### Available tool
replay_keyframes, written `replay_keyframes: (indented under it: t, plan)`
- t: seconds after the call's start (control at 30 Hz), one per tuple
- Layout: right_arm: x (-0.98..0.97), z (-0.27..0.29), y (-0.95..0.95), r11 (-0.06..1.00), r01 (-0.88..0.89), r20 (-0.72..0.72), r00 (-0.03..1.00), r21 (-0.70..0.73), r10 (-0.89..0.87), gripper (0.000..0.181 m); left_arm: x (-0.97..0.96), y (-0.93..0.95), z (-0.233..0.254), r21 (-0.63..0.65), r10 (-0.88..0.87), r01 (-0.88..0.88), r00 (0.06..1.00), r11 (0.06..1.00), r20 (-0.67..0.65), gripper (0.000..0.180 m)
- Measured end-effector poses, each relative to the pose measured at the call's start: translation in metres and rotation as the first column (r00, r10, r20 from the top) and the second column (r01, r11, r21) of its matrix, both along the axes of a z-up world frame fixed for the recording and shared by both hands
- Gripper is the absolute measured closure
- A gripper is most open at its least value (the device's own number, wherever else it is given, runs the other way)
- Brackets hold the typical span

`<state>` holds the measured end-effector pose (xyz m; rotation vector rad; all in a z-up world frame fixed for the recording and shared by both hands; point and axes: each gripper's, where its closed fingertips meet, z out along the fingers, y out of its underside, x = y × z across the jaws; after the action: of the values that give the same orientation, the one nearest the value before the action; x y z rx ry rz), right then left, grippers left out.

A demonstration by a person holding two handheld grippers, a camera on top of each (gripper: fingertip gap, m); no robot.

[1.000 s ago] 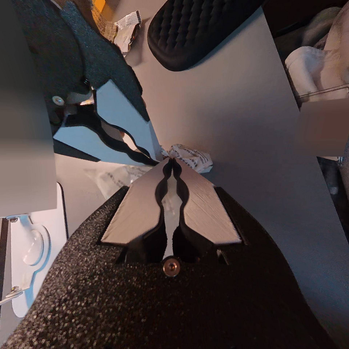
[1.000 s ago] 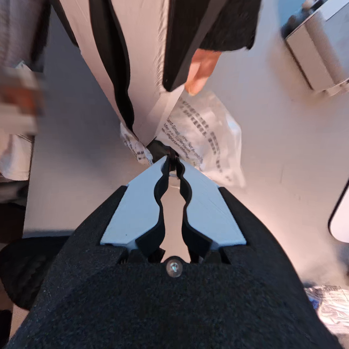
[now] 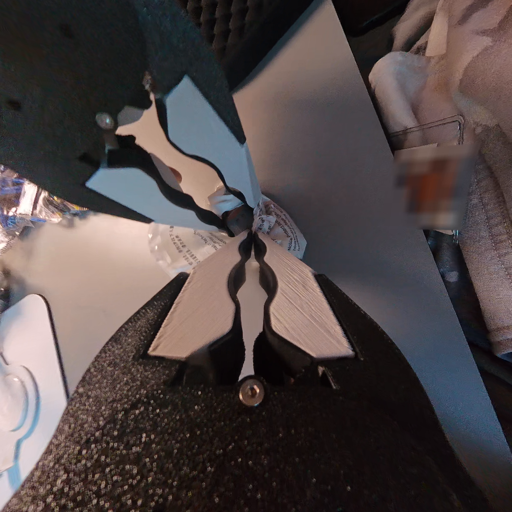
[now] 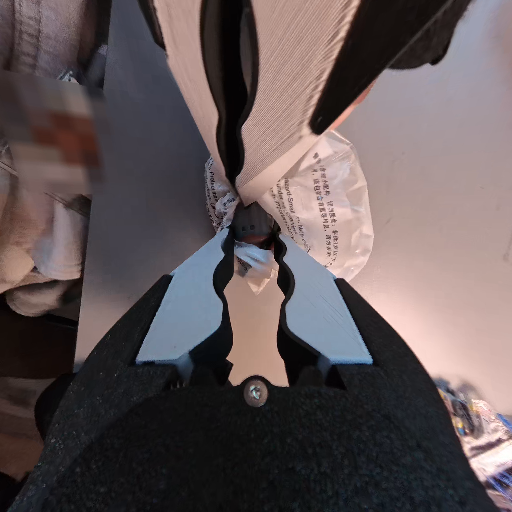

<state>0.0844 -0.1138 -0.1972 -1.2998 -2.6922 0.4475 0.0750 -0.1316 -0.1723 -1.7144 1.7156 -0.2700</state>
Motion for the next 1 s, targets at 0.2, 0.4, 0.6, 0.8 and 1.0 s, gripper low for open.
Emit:
replay_keyframes:
  t: [0.2, 0.4, 0.6, 0.8, 1.0]
  plan:
    - [-0.006, 0.018, 0.002, 0.965, 0.152, -0.229, 0.953, -0.213, -0.201, 0.157, -0.010, 0.007, 0.009, -0.082, 0.065, -0.053, 0.986, 0.995, 0.156, 0.180]
    - [-0.005, 0.034, 0.007, 0.934, 0.212, -0.353, 0.883, -0.289, -0.309, 0.158, -0.008, 0.015, 0.025, -0.111, 0.083, -0.060, 0.973, 0.992, 0.216, 0.180]
    - [-0.008, 0.023, 0.008, 0.977, 0.046, -0.374, 0.927, 0.208, 0.036, 0.157, -0.008, 0.018, 0.038, -0.322, 0.160, -0.025, 0.902, 0.946, 0.400, 0.180]
    - [-0.014, 0.026, 0.005, 0.883, -0.104, -0.391, 0.868, 0.458, 0.305, 0.157, -0.026, 0.058, 0.072, -0.456, 0.388, -0.126, 0.744, 0.881, 0.544, 0.150]
    - [-0.021, 0.029, 0.004, 0.760, -0.210, -0.327, 0.809, 0.615, 0.488, 0.157, -0.003, 0.054, 0.038, -0.539, 0.380, -0.123, 0.836, 0.833, 0.396, 0.180]
